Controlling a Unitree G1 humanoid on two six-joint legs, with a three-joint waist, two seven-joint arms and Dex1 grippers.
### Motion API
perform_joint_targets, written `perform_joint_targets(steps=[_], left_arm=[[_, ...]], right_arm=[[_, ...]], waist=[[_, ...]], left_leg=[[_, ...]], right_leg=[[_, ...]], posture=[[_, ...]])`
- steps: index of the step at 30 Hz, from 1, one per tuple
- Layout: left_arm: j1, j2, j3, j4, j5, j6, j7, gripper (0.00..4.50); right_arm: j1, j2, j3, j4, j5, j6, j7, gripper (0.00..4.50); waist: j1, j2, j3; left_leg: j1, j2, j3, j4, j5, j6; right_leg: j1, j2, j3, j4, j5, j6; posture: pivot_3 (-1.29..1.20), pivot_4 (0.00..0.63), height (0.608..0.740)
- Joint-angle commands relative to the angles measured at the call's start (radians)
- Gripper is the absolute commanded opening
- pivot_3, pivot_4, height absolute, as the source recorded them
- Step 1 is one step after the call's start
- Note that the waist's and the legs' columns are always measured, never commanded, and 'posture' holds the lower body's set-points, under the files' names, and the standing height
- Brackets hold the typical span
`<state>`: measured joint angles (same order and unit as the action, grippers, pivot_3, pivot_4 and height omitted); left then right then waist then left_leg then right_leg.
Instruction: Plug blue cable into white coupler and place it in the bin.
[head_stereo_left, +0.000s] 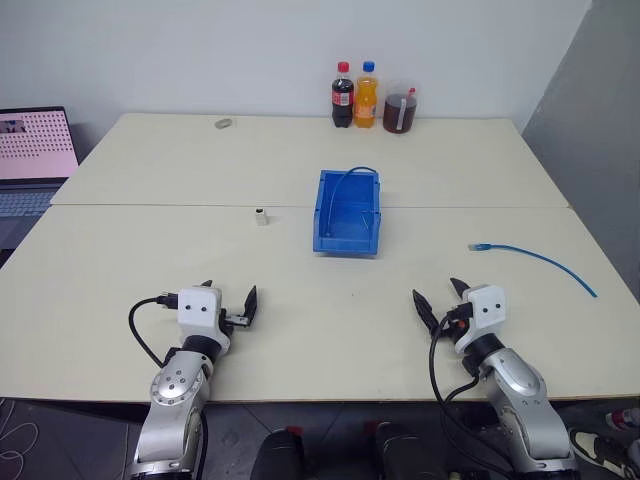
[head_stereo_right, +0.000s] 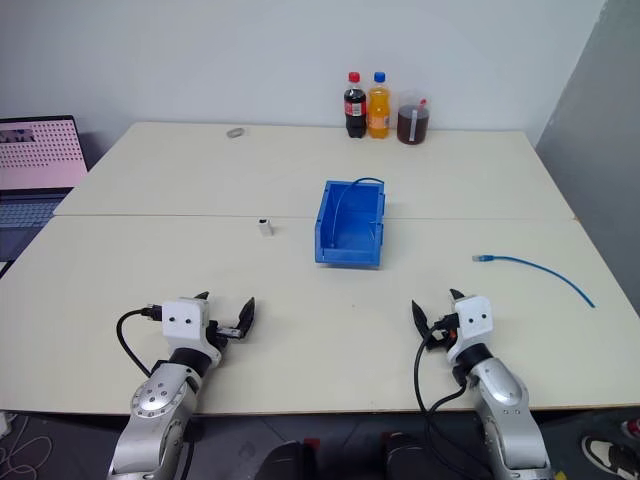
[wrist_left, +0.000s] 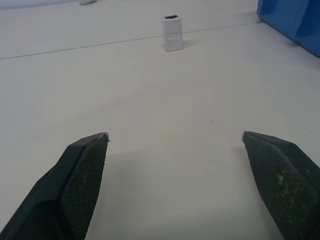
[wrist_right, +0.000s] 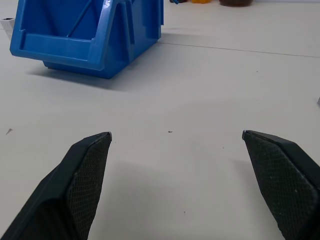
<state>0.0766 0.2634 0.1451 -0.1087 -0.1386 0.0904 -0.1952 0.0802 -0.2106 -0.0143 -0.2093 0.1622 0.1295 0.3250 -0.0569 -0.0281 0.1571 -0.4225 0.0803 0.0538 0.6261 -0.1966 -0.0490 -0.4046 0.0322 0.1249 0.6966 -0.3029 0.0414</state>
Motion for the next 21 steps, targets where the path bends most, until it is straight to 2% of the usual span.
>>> perform_joint_targets(steps=[1,14,21], left_arm=[[0.000,-0.003,0.012,-0.043,-0.015,-0.013,-0.010,4.50],[0.003,0.010,-0.004,-0.047,0.040,-0.015,-0.013,4.50],[0.017,0.035,-0.015,-0.079,-0.066,-0.011,-0.164,4.50]], right_arm=[[-0.012,-0.002,-0.012,-0.018,0.015,0.000,0.001,4.46],[-0.015,-0.001,-0.003,-0.016,0.012,0.004,0.005,4.46],[-0.019,0.001,-0.003,-0.013,0.016,-0.007,0.009,4.46]], waist=[[0.000,0.000,0.000],[0.000,0.000,0.000],[0.000,0.000,0.000]], left_leg=[[0.000,0.000,0.000,0.000,0.000,0.000],[0.000,0.000,0.000,0.000,0.000,0.000],[0.000,0.000,0.000,0.000,0.000,0.000]], right_leg=[[0.000,0.000,0.000,0.000,0.000,0.000],[0.000,0.000,0.000,0.000,0.000,0.000],[0.000,0.000,0.000,0.000,0.000,0.000]], posture=[[0.00,0.150,0.740],[0.00,0.150,0.740],[0.00,0.150,0.740]])
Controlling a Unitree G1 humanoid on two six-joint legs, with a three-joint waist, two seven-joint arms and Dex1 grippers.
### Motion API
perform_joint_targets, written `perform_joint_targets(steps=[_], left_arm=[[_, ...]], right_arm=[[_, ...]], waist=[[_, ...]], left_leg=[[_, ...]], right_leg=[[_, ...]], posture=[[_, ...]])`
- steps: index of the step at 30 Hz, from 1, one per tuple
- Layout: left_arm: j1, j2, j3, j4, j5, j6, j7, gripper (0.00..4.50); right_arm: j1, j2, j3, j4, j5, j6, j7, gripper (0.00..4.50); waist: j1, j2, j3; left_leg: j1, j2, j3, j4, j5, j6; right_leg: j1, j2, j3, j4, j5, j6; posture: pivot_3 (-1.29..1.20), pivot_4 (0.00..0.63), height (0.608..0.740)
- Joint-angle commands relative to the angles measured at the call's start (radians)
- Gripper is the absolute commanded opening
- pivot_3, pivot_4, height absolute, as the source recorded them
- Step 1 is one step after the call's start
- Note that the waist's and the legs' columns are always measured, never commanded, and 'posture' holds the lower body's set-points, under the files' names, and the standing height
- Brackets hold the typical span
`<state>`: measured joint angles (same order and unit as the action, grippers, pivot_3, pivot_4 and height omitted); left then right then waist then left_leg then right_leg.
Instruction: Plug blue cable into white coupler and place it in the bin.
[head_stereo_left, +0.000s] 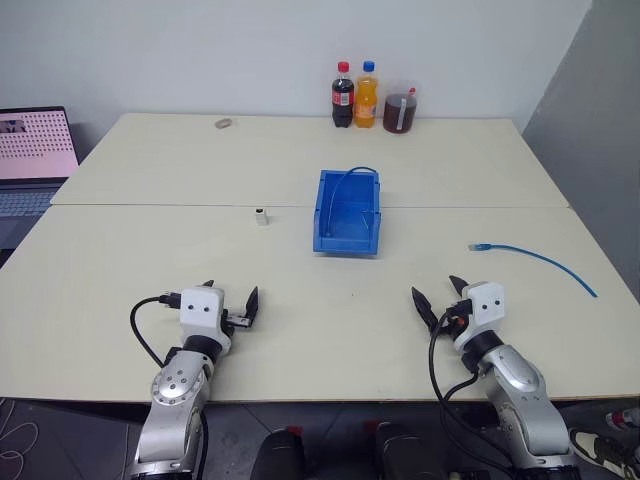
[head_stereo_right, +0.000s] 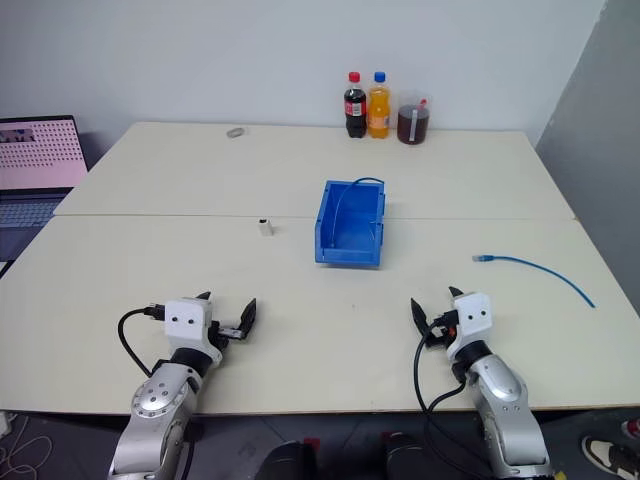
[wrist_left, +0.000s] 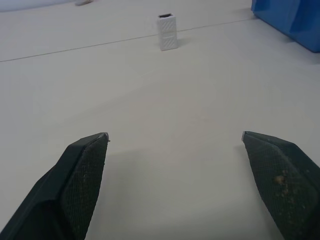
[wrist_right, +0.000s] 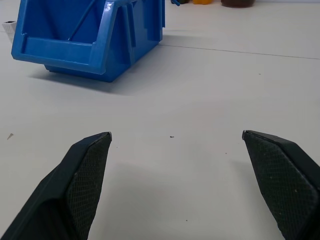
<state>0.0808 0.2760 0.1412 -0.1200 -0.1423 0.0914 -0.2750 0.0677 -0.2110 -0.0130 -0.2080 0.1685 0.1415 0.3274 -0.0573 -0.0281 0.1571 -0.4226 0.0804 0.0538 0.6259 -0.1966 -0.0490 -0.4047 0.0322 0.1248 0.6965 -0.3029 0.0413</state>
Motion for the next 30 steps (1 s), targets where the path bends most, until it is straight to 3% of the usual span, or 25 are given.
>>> perform_joint_targets(steps=[1,9,15,18,21,30], left_arm=[[0.015,0.026,-0.013,-0.076,-0.079,-0.006,-0.107,4.50],[-0.108,0.131,-0.100,-0.133,-0.197,0.067,-0.361,4.50],[-0.274,0.222,-0.199,-0.155,-0.285,0.225,-0.557,4.50],[-0.333,0.260,-0.298,-0.171,-0.278,0.288,-0.650,4.50],[-0.372,0.245,-0.343,-0.176,-0.257,0.301,-0.647,4.50],[-0.436,0.190,-0.427,-0.163,-0.202,0.286,-0.652,4.50]], right_arm=[[-0.007,0.002,-0.004,-0.016,0.012,-0.018,0.008,4.46],[-0.007,-0.018,-0.051,-0.062,0.029,-0.039,0.005,4.46],[-0.057,-0.166,-0.226,-0.029,0.109,0.010,0.064,4.46],[-0.139,-0.322,-0.328,0.137,0.124,0.056,0.117,4.46],[-0.213,-0.424,-0.341,0.285,0.127,0.082,0.180,4.46],[-0.651,-0.641,-0.155,0.992,-0.022,0.012,0.485,4.46]], waist=[[0.000,0.000,0.000],[0.002,0.000,0.000],[0.001,0.000,0.001],[-0.001,0.000,0.001],[-0.001,0.001,0.002],[-0.016,0.004,0.004]], left_leg=[[0.000,0.000,0.000,0.000,0.000,0.000],[-0.001,0.000,-0.001,0.000,0.000,0.000],[-0.002,-0.001,-0.001,0.001,0.000,0.000],[-0.002,-0.001,-0.001,0.001,0.000,0.000],[-0.002,-0.002,0.000,0.001,0.000,0.000],[0.000,-0.002,0.000,0.001,0.000,0.001]], right_leg=[[0.000,0.000,0.000,0.000,0.000,0.000],[0.000,0.000,-0.001,0.000,0.000,-0.001],[-0.001,0.000,-0.001,0.000,0.000,0.000],[0.000,0.000,-0.001,-0.002,0.000,0.001],[0.000,0.000,0.000,-0.002,0.001,0.001],[0.001,0.001,0.003,-0.002,0.001,0.001]], posture=[[0.00,0.150,0.740],[0.00,0.150,0.740],[0.00,0.150,0.740],[0.00,0.150,0.740],[0.00,0.150,0.740],[0.00,0.150,0.740]])
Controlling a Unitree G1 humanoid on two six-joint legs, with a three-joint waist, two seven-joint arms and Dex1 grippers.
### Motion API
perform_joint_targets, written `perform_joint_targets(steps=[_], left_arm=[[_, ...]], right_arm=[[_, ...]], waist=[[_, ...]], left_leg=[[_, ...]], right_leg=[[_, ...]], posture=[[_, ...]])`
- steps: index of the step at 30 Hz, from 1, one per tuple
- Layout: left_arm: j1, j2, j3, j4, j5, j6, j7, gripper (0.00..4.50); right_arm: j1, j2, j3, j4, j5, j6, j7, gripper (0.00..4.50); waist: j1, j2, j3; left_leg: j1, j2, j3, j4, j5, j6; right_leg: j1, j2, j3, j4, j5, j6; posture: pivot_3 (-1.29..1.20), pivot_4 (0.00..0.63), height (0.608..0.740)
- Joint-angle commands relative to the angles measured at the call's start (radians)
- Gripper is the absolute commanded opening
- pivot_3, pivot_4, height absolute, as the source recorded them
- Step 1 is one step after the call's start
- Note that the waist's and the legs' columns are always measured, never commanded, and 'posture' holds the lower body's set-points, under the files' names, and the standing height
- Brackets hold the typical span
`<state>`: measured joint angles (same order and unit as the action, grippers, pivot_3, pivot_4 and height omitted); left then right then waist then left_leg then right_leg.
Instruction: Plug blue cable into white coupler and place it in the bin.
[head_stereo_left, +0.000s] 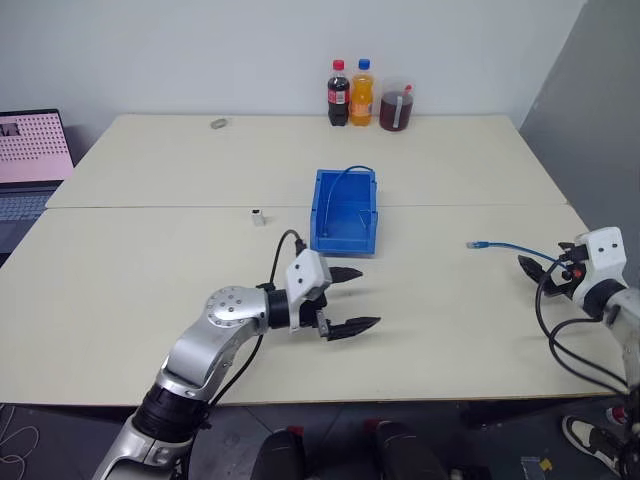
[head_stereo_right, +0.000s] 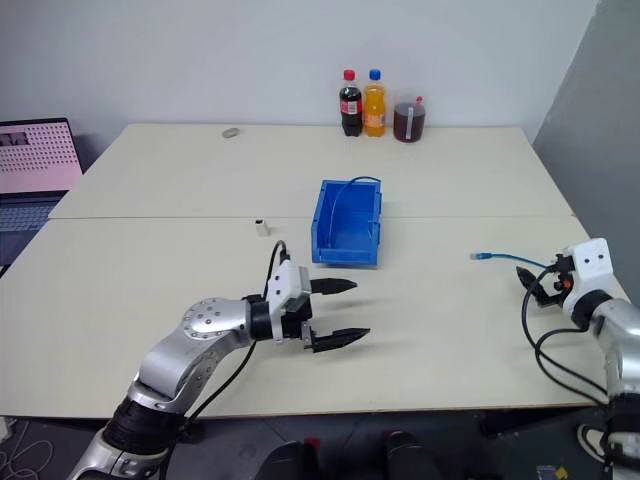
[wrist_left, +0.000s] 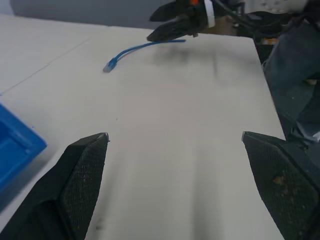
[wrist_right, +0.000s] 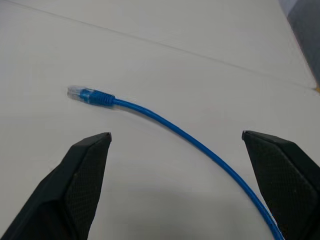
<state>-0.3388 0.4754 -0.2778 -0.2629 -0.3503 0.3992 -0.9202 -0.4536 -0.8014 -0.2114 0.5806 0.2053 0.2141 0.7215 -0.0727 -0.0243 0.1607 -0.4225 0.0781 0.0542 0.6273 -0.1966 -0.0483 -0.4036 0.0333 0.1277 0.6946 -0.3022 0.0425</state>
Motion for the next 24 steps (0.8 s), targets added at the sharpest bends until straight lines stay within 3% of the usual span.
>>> perform_joint_targets(steps=[1,6,11,14,24], left_arm=[[-0.017,-0.011,-0.008,-0.020,0.008,-0.021,-0.007,4.50],[-0.016,-0.019,-0.018,-0.025,0.019,-0.022,-0.007,4.50],[-0.023,-0.025,-0.025,-0.025,0.030,-0.028,-0.012,4.50],[-0.024,-0.024,-0.029,-0.023,0.036,-0.034,-0.014,4.50],[-0.022,-0.032,-0.035,-0.019,0.040,-0.035,-0.019,4.50]], right_arm=[[-0.171,-0.058,0.056,0.272,-0.073,-0.078,0.103,4.46],[-0.317,-0.073,0.110,0.530,-0.146,-0.106,0.135,4.46],[-0.372,-0.073,0.126,0.655,-0.181,-0.063,0.134,4.46],[-0.379,-0.072,0.117,0.677,-0.176,-0.037,0.154,3.99],[-0.329,-0.094,0.110,0.642,-0.157,0.034,0.316,1.70]], waist=[[-0.002,0.000,0.000],[-0.003,0.000,0.000],[-0.003,0.000,0.000],[-0.002,0.000,0.001],[-0.003,0.000,0.001]], left_leg=[[0.000,0.000,0.000,0.000,0.000,0.000],[-0.001,0.000,-0.001,0.000,0.000,0.000],[0.000,0.000,0.000,0.000,0.000,0.000],[0.003,0.000,-0.002,-0.001,0.000,0.000],[0.006,0.000,-0.004,0.000,-0.001,0.001]], right_leg=[[0.000,0.000,0.000,0.000,0.000,0.000],[0.001,0.000,-0.001,-0.003,0.000,-0.001],[0.005,-0.002,-0.001,-0.008,0.003,-0.004],[0.011,-0.002,-0.003,-0.012,0.003,-0.004],[0.016,-0.002,-0.005,-0.014,0.003,-0.003]], posture=[[0.00,0.150,0.740],[0.00,0.150,0.740],[0.00,0.150,0.740],[0.00,0.150,0.740],[0.00,0.150,0.740]])
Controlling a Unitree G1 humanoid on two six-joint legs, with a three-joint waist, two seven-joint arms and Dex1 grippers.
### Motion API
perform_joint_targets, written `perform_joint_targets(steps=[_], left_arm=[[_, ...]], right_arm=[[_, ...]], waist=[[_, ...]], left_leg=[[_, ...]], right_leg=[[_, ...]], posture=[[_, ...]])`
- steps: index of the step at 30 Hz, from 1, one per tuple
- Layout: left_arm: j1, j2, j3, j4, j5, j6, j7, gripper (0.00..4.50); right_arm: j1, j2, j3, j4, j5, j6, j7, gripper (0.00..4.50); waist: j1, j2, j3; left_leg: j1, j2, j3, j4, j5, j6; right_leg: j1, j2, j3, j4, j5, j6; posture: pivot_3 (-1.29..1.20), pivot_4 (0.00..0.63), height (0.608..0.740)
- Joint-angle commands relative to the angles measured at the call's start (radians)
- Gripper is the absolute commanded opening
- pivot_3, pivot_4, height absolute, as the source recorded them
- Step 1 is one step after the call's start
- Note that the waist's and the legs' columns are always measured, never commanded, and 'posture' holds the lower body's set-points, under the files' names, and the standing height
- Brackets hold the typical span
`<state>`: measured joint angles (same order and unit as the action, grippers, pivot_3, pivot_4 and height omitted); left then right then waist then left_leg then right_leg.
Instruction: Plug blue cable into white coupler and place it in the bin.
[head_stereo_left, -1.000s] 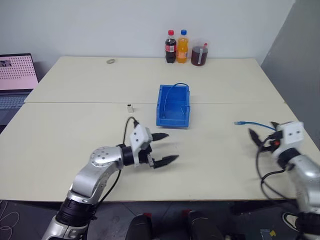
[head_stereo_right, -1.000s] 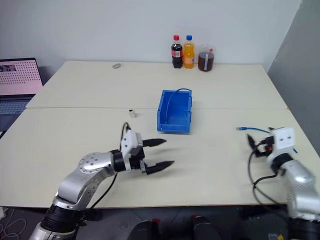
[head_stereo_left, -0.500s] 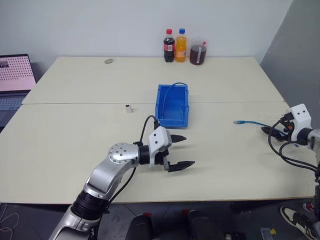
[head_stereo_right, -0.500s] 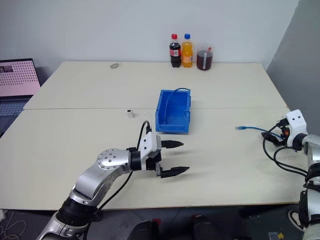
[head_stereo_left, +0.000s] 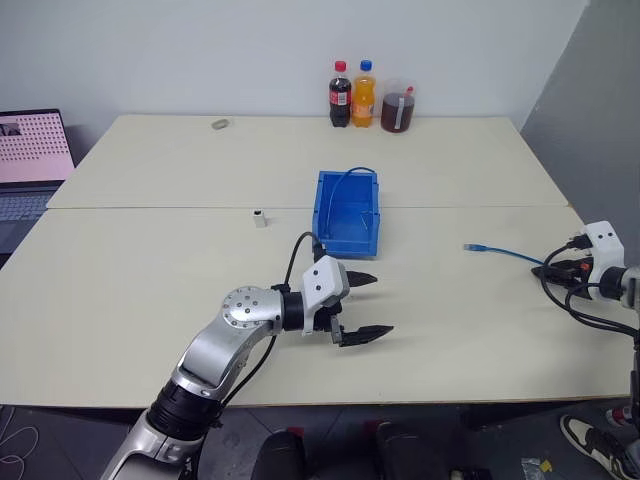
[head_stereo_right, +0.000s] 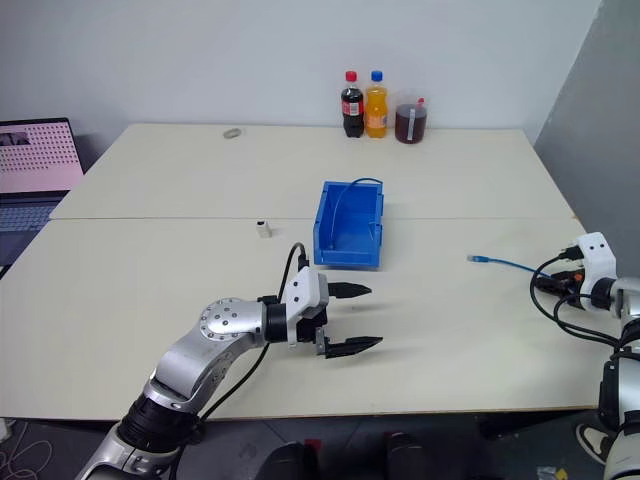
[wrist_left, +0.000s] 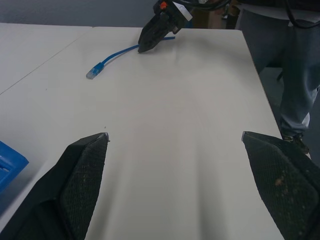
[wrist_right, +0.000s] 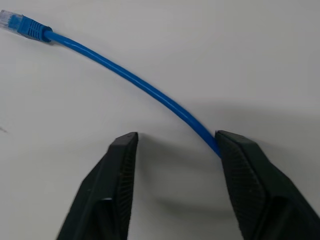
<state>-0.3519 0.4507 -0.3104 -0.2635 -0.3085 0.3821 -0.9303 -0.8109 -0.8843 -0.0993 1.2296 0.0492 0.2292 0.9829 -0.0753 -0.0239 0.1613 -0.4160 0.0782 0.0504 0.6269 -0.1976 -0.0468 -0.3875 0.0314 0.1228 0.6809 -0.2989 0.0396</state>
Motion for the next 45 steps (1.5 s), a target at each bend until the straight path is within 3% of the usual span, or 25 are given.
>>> perform_joint_targets(steps=[1,7,13,18,21,25,29,35,42,45], left_arm=[[-0.008,-0.008,-0.002,-0.017,-0.005,-0.016,-0.011,4.50],[0.022,0.022,0.023,-0.049,-0.062,0.042,-0.051,4.50],[0.244,0.211,0.123,-0.165,-0.132,0.076,-0.128,4.50],[0.360,0.279,0.245,-0.112,-0.137,0.042,-0.110,4.50],[0.340,0.283,0.293,0.000,-0.072,-0.048,-0.078,4.50],[0.301,0.254,0.264,-0.010,-0.068,-0.083,-0.093,4.50],[0.269,0.224,0.225,-0.041,-0.073,-0.081,-0.099,4.50],[0.238,0.188,0.171,-0.090,-0.075,-0.062,-0.089,4.50],[0.145,0.095,0.048,-0.132,-0.034,-0.018,-0.039,4.50],[0.077,0.059,-0.006,-0.122,-0.009,0.009,-0.029,4.50]], right_arm=[[0.036,-0.014,-0.002,-0.015,0.001,0.010,0.061,1.47],[0.080,-0.030,-0.016,-0.084,0.020,-0.067,0.092,0.06],[0.178,-0.067,-0.013,-0.361,0.063,-0.072,0.247,0.06],[0.312,-0.076,-0.037,-0.687,0.155,0.062,0.307,0.06],[0.361,-0.045,-0.054,-0.856,0.195,0.105,0.258,0.06],[0.353,0.000,-0.084,-0.849,0.182,0.026,0.145,0.06],[0.359,0.003,-0.102,-0.779,0.146,-0.085,0.055,0.59],[0.384,-0.044,-0.159,-0.615,0.130,-0.132,-0.050,2.04],[0.441,-0.059,-0.233,-0.529,0.178,-0.037,-0.082,4.05],[0.429,-0.079,-0.236,-0.442,0.169,-0.009,-0.098,4.41]], waist=[[0.000,0.000,0.000],[-0.004,0.000,0.000],[-0.015,0.003,0.002],[-0.008,0.005,0.003],[-0.001,0.005,0.003],[0.000,0.005,0.003],[0.007,0.005,0.003],[0.016,0.005,0.003],[0.018,0.005,0.003],[0.017,0.005,0.003]], left_leg=[[0.000,0.000,0.000,0.000,0.000,0.000],[0.000,0.000,0.000,0.000,0.000,0.000],[0.000,0.000,0.000,-0.001,0.000,0.001],[0.001,0.001,0.000,-0.001,0.000,0.001],[0.001,0.000,0.000,0.000,0.000,0.001],[0.000,0.000,0.001,0.001,0.000,0.001],[-0.001,-0.003,0.002,0.001,-0.001,0.001],[-0.001,-0.002,0.003,0.000,-0.001,0.002],[-0.001,-0.004,0.003,0.001,-0.001,0.002],[0.000,-0.005,0.002,0.001,-0.001,0.002]], right_leg=[[0.000,0.000,0.000,0.000,0.000,0.000],[0.000,0.000,0.000,0.000,0.000,0.001],[-0.001,0.000,0.001,0.000,-0.001,0.001],[-0.001,0.000,0.000,0.001,-0.003,0.004],[-0.001,-0.002,-0.001,0.001,-0.003,0.003],[-0.001,-0.003,0.000,0.001,-0.003,0.003],[-0.001,-0.006,0.000,0.000,-0.001,0.007],[-0.002,-0.005,0.000,0.000,-0.002,0.006],[-0.001,-0.006,0.001,0.000,-0.002,0.008],[0.000,-0.006,0.002,0.000,-0.001,0.008]], posture=[[0.00,0.150,0.740],[0.00,0.150,0.740],[0.00,0.150,0.740],[0.00,0.150,0.740],[0.00,0.150,0.740],[0.00,0.150,0.740],[0.00,0.150,0.740],[0.00,0.150,0.740],[0.00,0.150,0.740],[0.00,0.150,0.740]])
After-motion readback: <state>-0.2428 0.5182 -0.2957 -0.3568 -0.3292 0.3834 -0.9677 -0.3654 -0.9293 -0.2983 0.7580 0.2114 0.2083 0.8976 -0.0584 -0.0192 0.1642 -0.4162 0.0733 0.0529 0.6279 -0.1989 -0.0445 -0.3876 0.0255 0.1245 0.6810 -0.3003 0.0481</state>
